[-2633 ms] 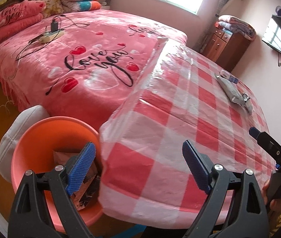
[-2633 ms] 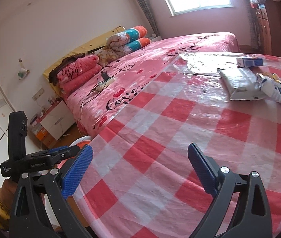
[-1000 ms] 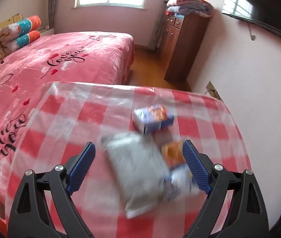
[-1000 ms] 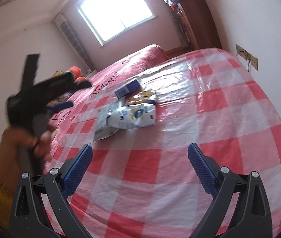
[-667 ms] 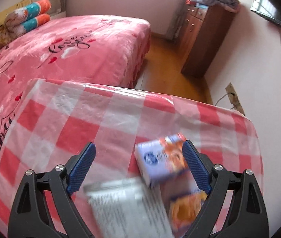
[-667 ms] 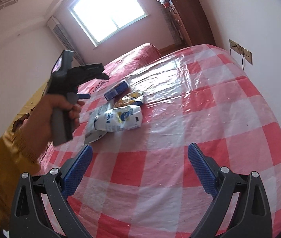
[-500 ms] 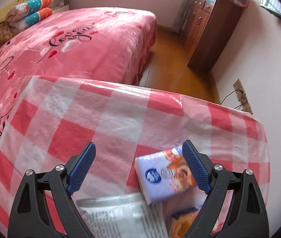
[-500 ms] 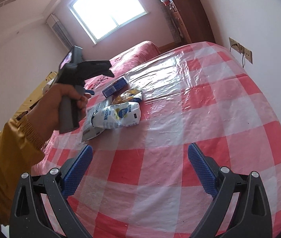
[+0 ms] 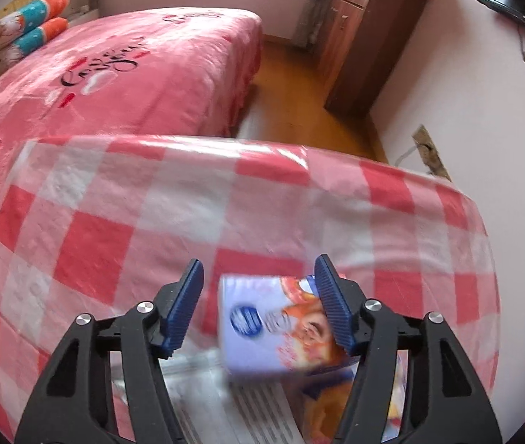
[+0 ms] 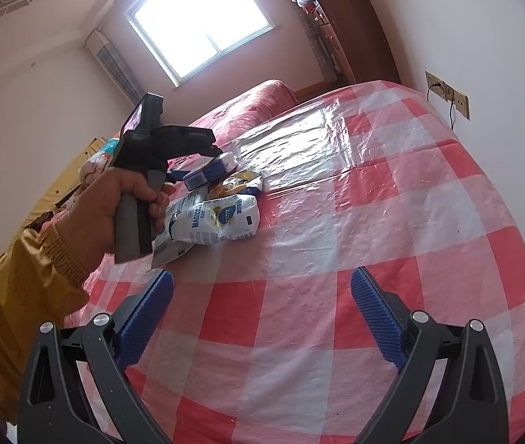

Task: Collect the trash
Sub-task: 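Grasp the purple cartoon milk carton with the left tool, then lift the purple carton off the sheet with the left tool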

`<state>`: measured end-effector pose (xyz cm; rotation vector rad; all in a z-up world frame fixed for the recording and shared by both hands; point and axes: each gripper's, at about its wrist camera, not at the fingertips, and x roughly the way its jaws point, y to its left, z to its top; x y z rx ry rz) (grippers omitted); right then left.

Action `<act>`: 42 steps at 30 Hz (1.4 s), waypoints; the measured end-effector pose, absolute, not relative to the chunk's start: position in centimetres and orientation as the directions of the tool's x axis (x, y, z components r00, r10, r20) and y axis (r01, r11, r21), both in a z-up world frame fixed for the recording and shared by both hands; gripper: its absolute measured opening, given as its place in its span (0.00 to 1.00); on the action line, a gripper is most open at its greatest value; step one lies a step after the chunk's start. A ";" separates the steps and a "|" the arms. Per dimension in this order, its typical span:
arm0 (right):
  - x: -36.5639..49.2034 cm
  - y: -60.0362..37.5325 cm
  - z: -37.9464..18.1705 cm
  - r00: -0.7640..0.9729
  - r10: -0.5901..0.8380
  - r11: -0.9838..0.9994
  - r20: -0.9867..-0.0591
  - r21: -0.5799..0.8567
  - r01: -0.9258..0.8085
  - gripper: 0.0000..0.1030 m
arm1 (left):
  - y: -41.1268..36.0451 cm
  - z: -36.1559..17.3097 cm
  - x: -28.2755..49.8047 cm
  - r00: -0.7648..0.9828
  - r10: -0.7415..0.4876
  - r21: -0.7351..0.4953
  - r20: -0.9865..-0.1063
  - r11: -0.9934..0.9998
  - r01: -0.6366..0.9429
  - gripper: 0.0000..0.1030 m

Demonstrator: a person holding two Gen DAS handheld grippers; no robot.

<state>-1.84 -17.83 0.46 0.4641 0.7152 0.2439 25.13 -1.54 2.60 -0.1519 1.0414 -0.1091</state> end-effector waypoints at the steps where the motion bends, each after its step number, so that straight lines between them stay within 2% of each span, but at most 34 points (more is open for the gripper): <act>1: -1.9 -17.8 0.5 0.733 0.366 0.873 -0.573 0.485 -0.057 0.93 | -1.6 2.5 24.8 0.491 -0.183 -0.193 -0.852 0.981 0.031 0.61; 22: -2.3 -19.5 0.2 0.739 0.355 0.863 -0.573 0.505 -0.023 0.93 | -3.4 2.4 9.0 0.368 -0.342 -0.215 -0.865 0.914 0.345 0.61; 25: -2.4 -19.5 0.0 0.733 0.354 0.865 -0.581 0.501 -0.020 0.93 | -2.8 2.9 7.4 0.393 -0.373 -0.222 -0.840 0.898 0.379 0.65; 28: -2.7 -19.2 0.0 0.727 0.361 0.865 -0.584 0.501 -0.027 0.93 | -1.8 3.6 6.3 0.414 -0.431 -0.260 -0.802 0.876 0.407 0.75; 38: -2.8 -18.7 -0.2 0.703 0.394 0.862 -0.592 0.504 -0.059 0.93 | -4.0 3.6 3.8 0.445 -0.381 -0.076 -0.810 0.822 0.565 0.81; 42: -2.7 -18.7 -0.3 0.697 0.401 0.860 -0.595 0.506 -0.064 0.93 | -4.5 2.9 4.0 0.450 -0.336 -0.014 -0.827 0.814 0.581 0.81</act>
